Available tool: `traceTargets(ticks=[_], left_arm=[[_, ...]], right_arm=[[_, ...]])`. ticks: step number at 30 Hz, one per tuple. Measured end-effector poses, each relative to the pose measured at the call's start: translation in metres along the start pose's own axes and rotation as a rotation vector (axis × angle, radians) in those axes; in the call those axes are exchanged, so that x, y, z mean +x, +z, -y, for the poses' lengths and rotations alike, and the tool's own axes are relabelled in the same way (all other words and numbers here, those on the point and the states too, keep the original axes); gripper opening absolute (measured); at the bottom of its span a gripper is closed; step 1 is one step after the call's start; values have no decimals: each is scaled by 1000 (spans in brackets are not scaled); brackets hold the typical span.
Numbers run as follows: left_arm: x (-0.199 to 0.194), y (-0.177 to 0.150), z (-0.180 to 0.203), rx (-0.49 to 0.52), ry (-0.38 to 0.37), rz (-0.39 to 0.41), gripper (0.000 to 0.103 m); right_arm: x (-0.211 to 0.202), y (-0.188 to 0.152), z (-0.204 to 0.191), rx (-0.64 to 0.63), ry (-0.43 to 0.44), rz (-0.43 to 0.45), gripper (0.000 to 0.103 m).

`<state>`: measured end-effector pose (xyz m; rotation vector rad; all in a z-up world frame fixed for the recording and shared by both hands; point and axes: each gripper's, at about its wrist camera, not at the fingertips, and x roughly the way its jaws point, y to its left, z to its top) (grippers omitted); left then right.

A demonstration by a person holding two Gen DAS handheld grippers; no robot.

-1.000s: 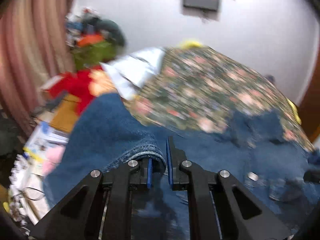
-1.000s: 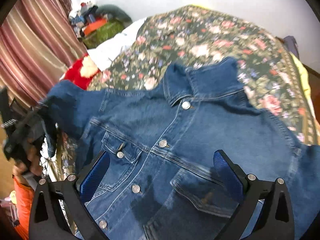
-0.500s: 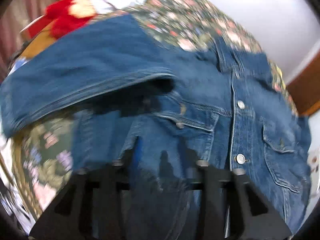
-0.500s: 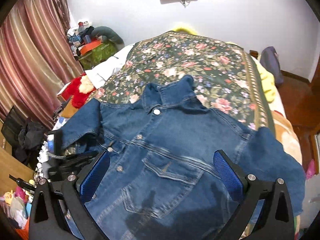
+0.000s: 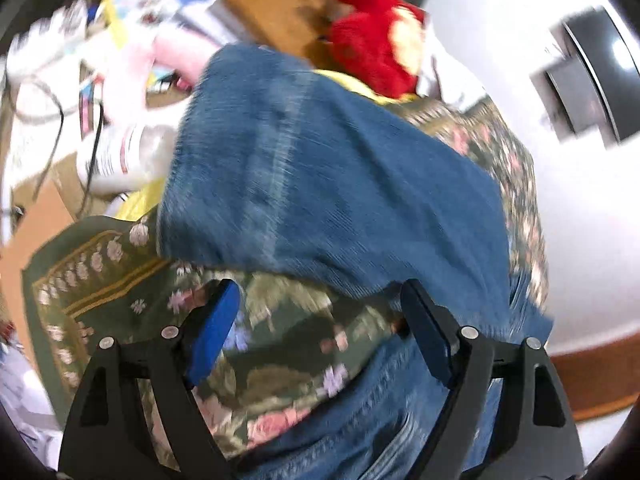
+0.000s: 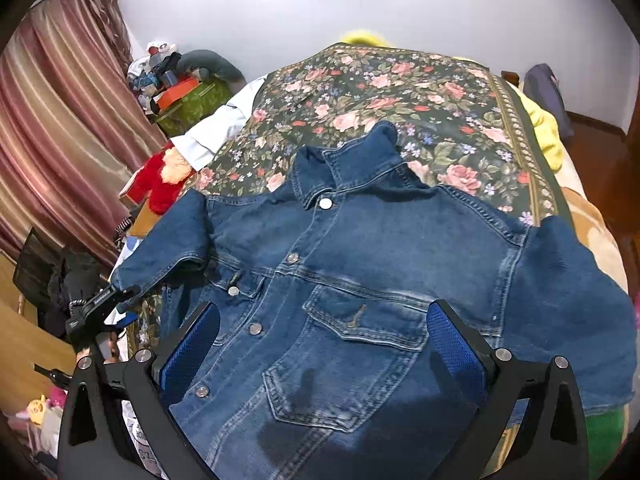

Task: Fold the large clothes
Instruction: 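Lift the sleeve with the left gripper and fold it across the jacket back, then grasp the other sleeve cuff with the right gripper and lift it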

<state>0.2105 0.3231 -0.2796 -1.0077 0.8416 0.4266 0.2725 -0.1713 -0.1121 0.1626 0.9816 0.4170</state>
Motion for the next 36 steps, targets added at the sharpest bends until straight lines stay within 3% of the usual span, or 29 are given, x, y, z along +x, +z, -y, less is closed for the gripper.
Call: traceTargets(ticks=[2, 5, 7, 8, 9, 11, 14, 16, 19, 27, 30, 33, 36], left_arm=[[5, 9, -5, -23, 36, 38, 72], [5, 16, 10, 53, 148, 110, 63], [1, 17, 31, 154, 258, 180, 47], [-1, 17, 39, 209, 318, 208, 31], [-2, 17, 49, 270, 374, 237, 22], [-11, 13, 76, 393, 450, 310, 21], [-35, 6, 116, 537, 454, 415, 21], [-53, -4, 148, 612, 429, 483, 21], [-85, -19, 195, 699, 332, 563, 20], [-116, -98, 322, 955, 80, 649, 20], [-106, -139, 358, 1067, 3, 616, 20], [-84, -176, 383, 1154, -73, 511, 20], [-49, -218, 393, 1236, -129, 350, 20]], right_arm=[[4, 1, -3, -7, -7, -4, 103], [9, 3, -4, -13, -21, -13, 103], [13, 2, -4, -11, -30, -21, 103], [14, 2, -3, -10, -32, -23, 103], [16, 2, -1, -6, -33, -27, 103], [18, 2, 2, 2, -34, -31, 103], [19, 3, 9, 23, -30, -32, 103], [17, 3, 13, 34, -26, -26, 103], [11, 3, 21, 55, -13, -6, 103], [-17, 0, 49, 92, -15, 56, 103], [-28, -1, 65, 107, -35, 72, 103], [-42, -3, 84, 133, -48, 92, 103], [-52, -6, 102, 159, -62, 108, 103]])
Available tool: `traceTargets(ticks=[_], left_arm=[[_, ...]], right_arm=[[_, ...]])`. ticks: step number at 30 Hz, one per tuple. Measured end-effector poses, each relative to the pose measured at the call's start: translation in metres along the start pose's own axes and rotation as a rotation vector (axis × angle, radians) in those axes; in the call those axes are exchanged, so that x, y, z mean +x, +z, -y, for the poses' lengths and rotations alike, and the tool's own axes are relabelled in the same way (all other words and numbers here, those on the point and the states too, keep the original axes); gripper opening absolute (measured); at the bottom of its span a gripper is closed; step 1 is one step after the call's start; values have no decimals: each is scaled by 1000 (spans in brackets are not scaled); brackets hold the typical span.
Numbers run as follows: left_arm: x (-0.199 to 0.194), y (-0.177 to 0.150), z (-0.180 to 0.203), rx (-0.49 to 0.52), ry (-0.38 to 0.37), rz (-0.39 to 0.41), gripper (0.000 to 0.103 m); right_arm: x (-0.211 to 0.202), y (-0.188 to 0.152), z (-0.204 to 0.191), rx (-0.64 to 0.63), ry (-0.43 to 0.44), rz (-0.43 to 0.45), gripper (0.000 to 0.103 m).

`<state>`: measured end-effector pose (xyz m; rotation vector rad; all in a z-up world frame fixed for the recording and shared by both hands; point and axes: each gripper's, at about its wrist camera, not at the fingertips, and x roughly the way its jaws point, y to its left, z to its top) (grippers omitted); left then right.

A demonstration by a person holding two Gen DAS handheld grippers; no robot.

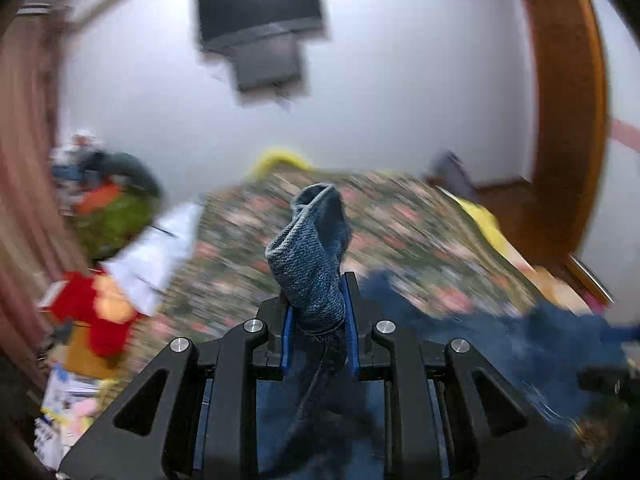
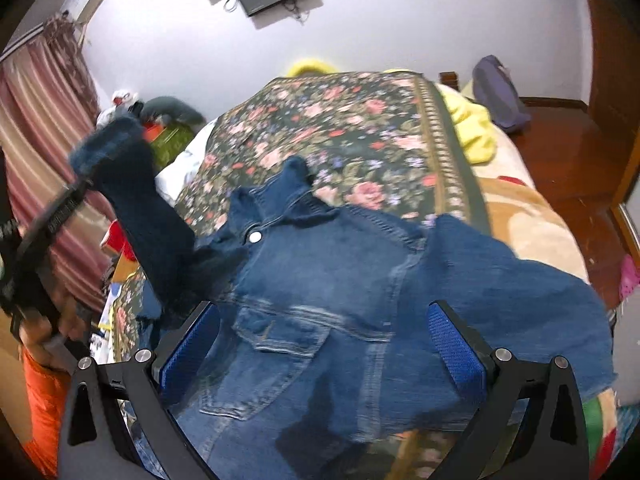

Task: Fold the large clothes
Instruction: 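Grasp the other sleeve cuff with the right gripper and lift it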

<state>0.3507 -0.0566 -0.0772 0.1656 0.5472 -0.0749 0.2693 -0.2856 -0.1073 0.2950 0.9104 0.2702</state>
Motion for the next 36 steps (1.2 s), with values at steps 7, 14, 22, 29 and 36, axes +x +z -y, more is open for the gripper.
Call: traceTargets(ticks=[7, 14, 22, 29, 36], left_arm=[[58, -77, 75, 129, -286, -338, 23], [24, -96, 80, 198, -336, -309, 71], [7, -98, -33, 52, -114, -261, 83], [31, -143, -152, -139, 125, -368, 83], [66, -168, -239, -368, 170, -439, 83]], right_arm=[[0, -3, 31, 76, 1, -41, 103], [18, -3, 27, 77, 22, -93, 103], [69, 10, 15, 124, 127, -211, 103], [129, 15, 23, 212, 143, -359, 96], [157, 14, 19, 207, 92, -382, 88]])
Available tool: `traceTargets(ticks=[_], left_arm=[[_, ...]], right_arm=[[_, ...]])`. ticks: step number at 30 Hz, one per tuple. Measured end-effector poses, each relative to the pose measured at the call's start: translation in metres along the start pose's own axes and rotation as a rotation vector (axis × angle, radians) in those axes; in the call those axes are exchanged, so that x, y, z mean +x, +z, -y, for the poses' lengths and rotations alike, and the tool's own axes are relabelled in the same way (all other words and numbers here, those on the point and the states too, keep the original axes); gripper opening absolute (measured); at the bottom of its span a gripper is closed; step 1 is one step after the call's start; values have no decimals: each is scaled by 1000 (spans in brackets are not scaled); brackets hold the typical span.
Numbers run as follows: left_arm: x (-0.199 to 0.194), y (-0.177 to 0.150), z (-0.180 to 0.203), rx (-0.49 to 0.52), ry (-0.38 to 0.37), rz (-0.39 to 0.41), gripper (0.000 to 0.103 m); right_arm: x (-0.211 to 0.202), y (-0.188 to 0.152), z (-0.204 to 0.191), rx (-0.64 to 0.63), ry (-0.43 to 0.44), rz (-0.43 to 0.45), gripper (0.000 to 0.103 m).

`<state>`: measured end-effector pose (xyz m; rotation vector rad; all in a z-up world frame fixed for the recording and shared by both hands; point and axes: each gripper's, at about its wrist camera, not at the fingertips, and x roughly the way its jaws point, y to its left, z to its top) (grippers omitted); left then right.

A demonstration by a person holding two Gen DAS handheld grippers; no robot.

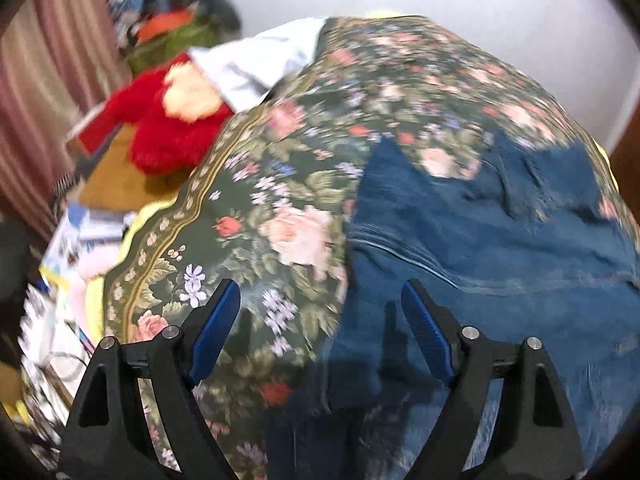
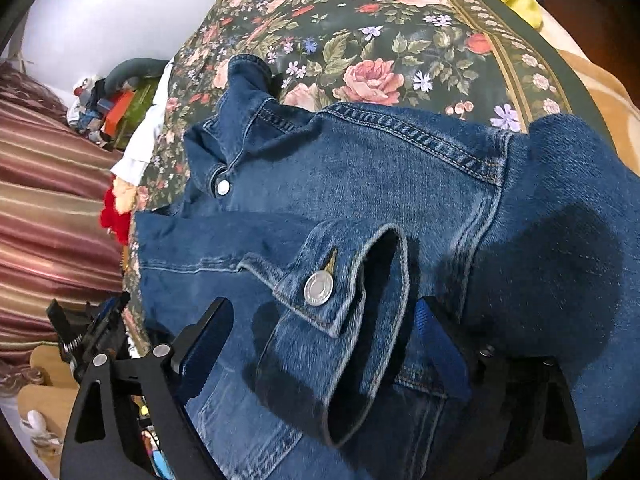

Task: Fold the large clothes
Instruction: 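Grasp the other sleeve cuff with the right gripper and lift it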

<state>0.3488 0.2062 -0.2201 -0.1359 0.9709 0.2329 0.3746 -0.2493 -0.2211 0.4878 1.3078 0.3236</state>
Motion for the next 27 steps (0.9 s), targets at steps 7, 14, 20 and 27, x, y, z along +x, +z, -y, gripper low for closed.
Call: traceTargets(ticks=[7, 14, 20, 27], left_arm=[[34, 25, -8, -94, -71, -51, 83], [44, 44, 22, 2, -11, -41, 83], [62, 47, 51, 147, 123, -38, 83], [89, 42, 53, 143, 178, -76, 92]], right_arm=[[-1, 2, -25, -103, -47, 37, 39], [-35, 12, -45, -152, -25, 167, 27], [-59, 11, -56, -244, -91, 254, 26], [-26, 6, -8, -176, -179, 168, 27]])
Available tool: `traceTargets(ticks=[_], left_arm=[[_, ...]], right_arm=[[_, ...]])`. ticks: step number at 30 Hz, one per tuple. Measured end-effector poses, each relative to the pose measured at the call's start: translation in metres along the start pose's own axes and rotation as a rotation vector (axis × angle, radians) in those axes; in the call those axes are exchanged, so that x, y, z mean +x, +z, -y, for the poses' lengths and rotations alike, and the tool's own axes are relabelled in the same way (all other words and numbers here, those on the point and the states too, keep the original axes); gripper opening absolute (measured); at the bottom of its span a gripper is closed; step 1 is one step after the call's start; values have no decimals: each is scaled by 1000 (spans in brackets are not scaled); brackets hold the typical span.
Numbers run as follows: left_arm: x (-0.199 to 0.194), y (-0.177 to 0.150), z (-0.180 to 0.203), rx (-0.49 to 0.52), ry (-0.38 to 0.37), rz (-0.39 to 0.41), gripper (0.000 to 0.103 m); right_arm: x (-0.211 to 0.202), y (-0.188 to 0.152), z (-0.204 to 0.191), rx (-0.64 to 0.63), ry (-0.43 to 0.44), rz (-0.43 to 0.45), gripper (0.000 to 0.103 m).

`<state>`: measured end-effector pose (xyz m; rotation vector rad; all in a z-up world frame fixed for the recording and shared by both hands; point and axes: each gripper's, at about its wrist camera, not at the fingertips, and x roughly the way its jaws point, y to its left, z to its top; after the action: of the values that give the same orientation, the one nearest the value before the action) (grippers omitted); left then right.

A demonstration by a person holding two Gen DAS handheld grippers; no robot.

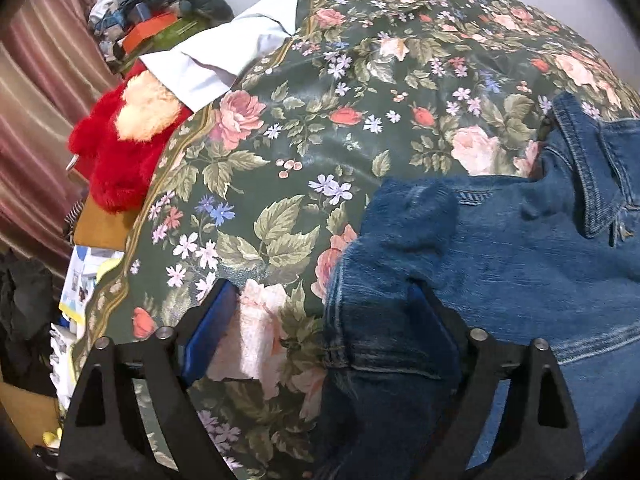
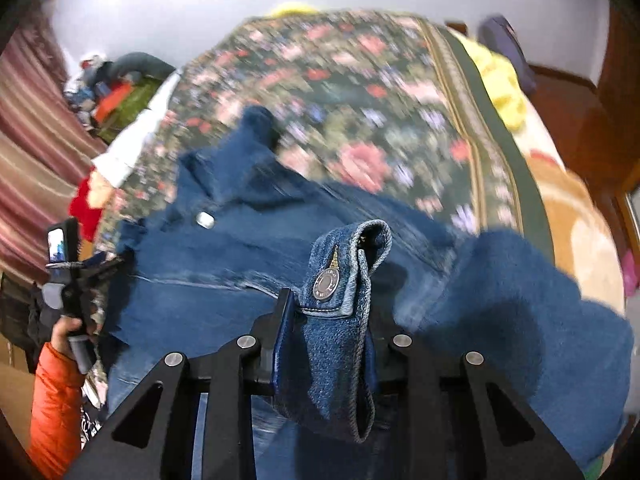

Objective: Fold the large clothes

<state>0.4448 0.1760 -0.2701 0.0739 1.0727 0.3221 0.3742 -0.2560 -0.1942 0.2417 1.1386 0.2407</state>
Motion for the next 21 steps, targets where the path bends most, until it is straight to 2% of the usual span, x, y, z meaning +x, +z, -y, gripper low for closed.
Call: traceTargets(ticks=[3, 7, 11, 13, 14, 17, 21], left_arm=[[3, -3, 7, 44, 42, 11, 95], [8, -9, 16, 110, 85, 24, 98], [9, -9, 18, 129, 97, 20, 99], [8, -7, 17, 125, 92, 3, 99], [7, -7, 17, 122, 91, -3, 98], [0, -7, 14, 109, 89, -19, 98], [-26, -8, 12, 125, 109, 14, 98]], right_arm=[[16, -7, 14, 22, -18, -44, 33], [16, -8, 10, -13, -51, -67, 39], [13, -9, 6, -58, -90, -100, 42], [8, -10, 7, -43, -99, -109, 48], [3, -10, 8, -30, -110, -105, 53], [-18, -7, 12, -6, -150, -56, 54], [-54, -4, 24, 29, -175, 11, 62]])
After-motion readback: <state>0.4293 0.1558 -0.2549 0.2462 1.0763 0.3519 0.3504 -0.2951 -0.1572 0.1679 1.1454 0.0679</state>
